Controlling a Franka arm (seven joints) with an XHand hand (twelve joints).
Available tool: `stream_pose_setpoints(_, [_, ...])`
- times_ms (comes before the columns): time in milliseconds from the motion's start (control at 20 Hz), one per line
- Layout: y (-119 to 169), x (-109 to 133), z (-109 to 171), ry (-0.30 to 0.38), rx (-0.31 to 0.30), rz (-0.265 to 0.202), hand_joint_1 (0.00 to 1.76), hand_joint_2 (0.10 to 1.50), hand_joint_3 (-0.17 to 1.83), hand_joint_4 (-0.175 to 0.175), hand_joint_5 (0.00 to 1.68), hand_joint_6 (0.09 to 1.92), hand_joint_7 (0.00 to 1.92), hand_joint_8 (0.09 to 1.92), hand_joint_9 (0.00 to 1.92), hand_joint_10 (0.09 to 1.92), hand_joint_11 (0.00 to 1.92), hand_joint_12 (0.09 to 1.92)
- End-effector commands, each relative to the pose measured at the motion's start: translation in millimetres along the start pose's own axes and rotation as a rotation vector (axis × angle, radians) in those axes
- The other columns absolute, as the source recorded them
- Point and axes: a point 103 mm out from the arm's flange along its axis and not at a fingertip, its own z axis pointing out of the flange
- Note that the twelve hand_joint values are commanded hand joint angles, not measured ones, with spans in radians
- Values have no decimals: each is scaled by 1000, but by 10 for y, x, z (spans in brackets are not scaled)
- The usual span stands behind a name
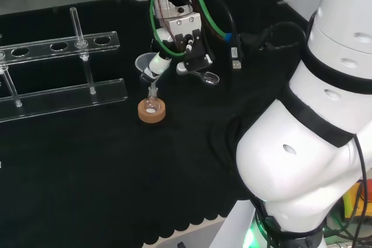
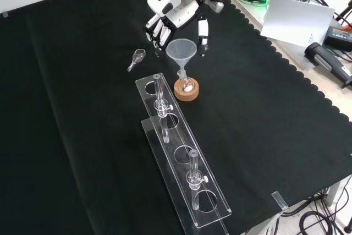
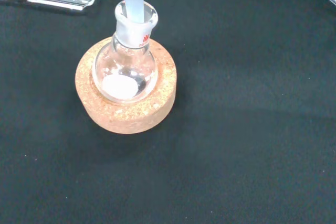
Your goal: Remove the funnel from the round-bottom flask.
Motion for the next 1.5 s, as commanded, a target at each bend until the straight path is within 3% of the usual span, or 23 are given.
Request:
stream_pose_setpoints(50, [-45,-90,-149,-23,-18,1,723,723,37,24,664,87,887,289,468,637,0,1174])
stream_pose_setpoints(1500, [-127,-176,-520,-44,-85,-12,729,725,41,19,683,87,916,277,488,618,0,1185])
